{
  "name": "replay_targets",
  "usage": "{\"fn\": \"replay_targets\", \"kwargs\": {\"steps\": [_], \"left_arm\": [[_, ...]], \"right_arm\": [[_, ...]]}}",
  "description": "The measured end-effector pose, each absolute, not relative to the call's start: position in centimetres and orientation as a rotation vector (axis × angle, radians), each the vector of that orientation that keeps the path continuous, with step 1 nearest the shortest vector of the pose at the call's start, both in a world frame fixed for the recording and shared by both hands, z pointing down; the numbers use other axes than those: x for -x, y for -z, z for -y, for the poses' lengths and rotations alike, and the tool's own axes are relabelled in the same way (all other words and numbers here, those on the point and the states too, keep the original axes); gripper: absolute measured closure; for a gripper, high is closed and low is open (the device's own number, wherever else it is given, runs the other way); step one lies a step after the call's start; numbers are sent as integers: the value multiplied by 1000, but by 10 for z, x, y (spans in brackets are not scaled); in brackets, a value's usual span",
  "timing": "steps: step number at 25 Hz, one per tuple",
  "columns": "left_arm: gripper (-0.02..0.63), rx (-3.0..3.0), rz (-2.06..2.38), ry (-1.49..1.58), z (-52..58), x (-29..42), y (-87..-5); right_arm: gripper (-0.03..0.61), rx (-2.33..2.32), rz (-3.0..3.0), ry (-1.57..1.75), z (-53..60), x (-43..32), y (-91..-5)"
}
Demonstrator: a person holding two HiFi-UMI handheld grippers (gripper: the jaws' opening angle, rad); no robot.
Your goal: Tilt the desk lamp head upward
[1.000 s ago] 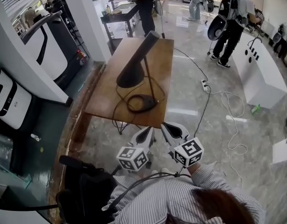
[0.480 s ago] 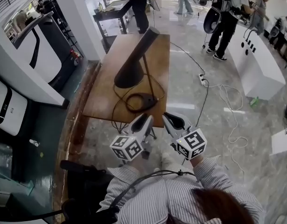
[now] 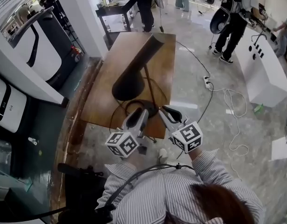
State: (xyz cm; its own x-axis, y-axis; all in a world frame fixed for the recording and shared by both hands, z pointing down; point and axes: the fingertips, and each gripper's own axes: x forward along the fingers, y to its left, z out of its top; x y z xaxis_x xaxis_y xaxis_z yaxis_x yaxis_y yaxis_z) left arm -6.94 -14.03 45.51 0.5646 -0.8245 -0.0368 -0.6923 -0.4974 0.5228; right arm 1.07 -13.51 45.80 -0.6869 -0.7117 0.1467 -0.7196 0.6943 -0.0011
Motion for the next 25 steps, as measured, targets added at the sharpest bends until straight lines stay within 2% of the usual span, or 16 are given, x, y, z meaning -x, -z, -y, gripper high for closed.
{"fn": "replay_targets", "kwargs": {"steps": [5, 11, 18, 25], "left_arm": [[482, -2316, 1280, 428, 177, 74, -461], [462, -2211, 1281, 641, 200, 87, -459], [462, -2190, 1240, 717, 209, 93, -451], [510, -2235, 1094, 733, 211, 88, -442]], "right_arm": [[511, -1074, 2744, -66, 185, -5, -472], [506, -929, 2700, -88, 234, 17, -500], [506, -853, 2686, -105, 257, 40, -518], [523, -886, 2650, -125, 265, 44, -524]]}}
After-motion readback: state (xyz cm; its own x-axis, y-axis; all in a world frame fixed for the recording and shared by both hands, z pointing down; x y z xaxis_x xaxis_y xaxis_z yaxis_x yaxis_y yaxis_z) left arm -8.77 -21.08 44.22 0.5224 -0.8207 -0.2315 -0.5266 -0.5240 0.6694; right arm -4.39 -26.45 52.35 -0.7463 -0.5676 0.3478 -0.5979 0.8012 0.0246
